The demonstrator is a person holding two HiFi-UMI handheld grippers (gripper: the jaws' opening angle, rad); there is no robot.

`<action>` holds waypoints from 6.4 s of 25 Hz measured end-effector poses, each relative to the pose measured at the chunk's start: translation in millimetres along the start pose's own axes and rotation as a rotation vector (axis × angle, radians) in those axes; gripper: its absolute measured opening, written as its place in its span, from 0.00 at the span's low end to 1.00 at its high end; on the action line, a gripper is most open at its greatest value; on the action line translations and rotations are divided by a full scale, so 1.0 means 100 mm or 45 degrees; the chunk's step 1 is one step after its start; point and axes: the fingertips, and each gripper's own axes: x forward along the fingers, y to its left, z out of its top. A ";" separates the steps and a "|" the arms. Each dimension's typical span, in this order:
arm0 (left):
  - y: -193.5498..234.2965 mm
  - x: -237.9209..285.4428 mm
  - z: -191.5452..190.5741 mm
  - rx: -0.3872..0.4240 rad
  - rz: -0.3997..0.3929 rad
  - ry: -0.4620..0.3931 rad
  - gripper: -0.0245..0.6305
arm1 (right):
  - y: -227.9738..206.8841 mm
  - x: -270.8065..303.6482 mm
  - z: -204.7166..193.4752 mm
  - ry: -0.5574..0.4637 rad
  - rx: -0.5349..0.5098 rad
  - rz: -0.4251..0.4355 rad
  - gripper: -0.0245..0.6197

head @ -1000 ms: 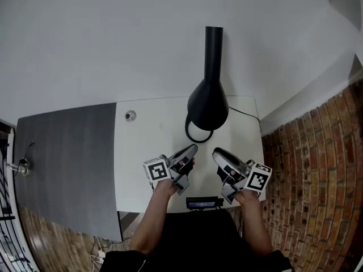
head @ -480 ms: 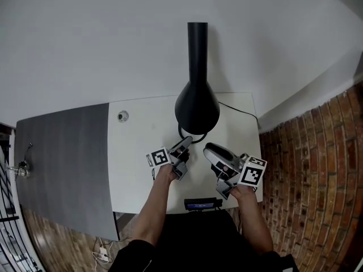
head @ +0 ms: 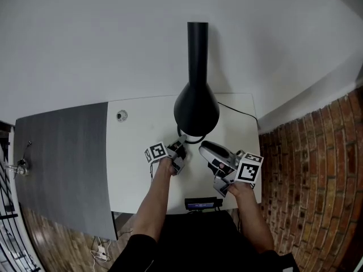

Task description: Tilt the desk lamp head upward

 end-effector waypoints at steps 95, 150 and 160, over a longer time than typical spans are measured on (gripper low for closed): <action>0.12 0.13 -0.01 0.034 0.142 0.009 0.06 | 2.39 0.15 0.95 -0.229 -0.499 0.542 0.24; 0.12 0.16 -0.05 0.058 0.167 0.015 0.06 | 2.84 0.35 1.62 -0.324 -0.505 0.576 0.24; 0.12 0.17 -0.06 0.053 0.168 0.020 0.06 | 2.86 0.38 1.72 -0.335 -0.470 0.571 0.24</action>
